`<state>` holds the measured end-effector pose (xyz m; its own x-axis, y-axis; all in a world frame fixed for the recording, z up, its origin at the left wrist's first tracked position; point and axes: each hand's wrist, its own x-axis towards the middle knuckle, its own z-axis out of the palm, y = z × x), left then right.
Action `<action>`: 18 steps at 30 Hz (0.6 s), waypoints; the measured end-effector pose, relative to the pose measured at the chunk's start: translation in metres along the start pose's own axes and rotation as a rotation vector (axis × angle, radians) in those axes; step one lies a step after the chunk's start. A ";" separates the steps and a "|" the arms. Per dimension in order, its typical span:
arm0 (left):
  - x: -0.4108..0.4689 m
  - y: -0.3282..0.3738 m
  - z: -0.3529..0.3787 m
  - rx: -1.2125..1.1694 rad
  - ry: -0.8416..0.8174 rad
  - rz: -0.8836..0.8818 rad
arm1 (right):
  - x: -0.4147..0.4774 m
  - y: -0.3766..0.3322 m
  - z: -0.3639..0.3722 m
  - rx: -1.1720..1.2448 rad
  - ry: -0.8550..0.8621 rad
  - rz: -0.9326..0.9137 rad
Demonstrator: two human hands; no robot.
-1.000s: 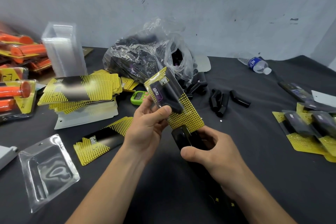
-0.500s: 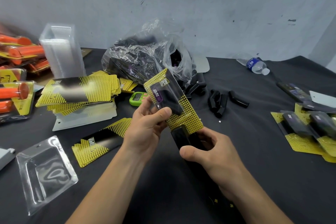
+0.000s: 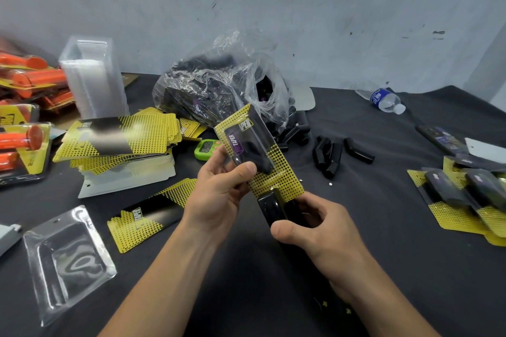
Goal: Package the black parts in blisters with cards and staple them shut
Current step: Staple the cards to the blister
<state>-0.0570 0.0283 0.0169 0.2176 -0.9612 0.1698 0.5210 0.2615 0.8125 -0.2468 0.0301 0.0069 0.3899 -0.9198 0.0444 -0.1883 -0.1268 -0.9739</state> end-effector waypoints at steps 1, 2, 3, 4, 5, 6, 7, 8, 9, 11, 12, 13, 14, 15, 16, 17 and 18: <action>0.000 0.000 0.000 -0.002 0.001 -0.002 | 0.000 0.000 0.000 0.002 0.000 0.001; 0.000 0.000 0.000 -0.003 0.002 -0.004 | 0.000 0.000 0.000 0.003 -0.001 0.003; 0.000 0.000 0.001 -0.003 0.001 -0.005 | 0.000 -0.001 0.000 0.003 -0.001 0.006; 0.000 0.000 0.001 -0.003 -0.001 -0.006 | 0.000 -0.001 0.000 0.005 -0.002 0.007; -0.001 0.000 0.001 -0.006 -0.006 -0.007 | 0.000 -0.001 -0.001 0.009 -0.002 0.007; -0.001 0.000 0.001 -0.012 -0.011 -0.007 | -0.001 -0.001 -0.001 0.011 -0.002 0.005; -0.001 -0.001 0.001 -0.018 -0.014 -0.007 | -0.001 -0.002 -0.001 0.009 -0.004 0.002; 0.000 -0.001 0.001 -0.025 -0.015 -0.008 | -0.001 -0.003 0.000 0.008 -0.007 -0.002; 0.000 -0.001 0.001 -0.033 -0.012 -0.008 | -0.002 -0.004 0.000 0.009 -0.007 -0.005; 0.000 -0.001 0.001 -0.044 -0.001 -0.009 | -0.002 -0.004 0.000 0.015 0.000 -0.006; 0.000 -0.002 0.001 -0.048 0.003 -0.009 | -0.002 -0.005 0.001 0.020 0.004 -0.002; 0.000 -0.002 0.001 -0.050 0.006 -0.009 | -0.002 -0.005 0.001 0.023 0.008 0.003; 0.000 -0.002 0.000 -0.052 0.006 -0.007 | -0.002 -0.005 0.002 0.027 0.011 0.006; 0.000 -0.002 0.000 -0.051 0.006 -0.004 | -0.002 -0.005 0.002 0.031 0.015 0.008; 0.000 -0.002 0.001 -0.049 0.007 -0.003 | -0.002 -0.005 0.002 0.033 0.019 0.011; 0.000 -0.002 0.001 -0.046 0.008 -0.003 | -0.002 -0.005 0.002 0.033 0.023 0.014; 0.000 -0.001 0.001 -0.040 0.009 -0.002 | -0.002 -0.005 0.002 0.032 0.026 0.017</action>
<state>-0.0591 0.0283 0.0164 0.2234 -0.9610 0.1629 0.5544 0.2627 0.7897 -0.2449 0.0333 0.0109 0.3635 -0.9310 0.0335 -0.1658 -0.1000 -0.9811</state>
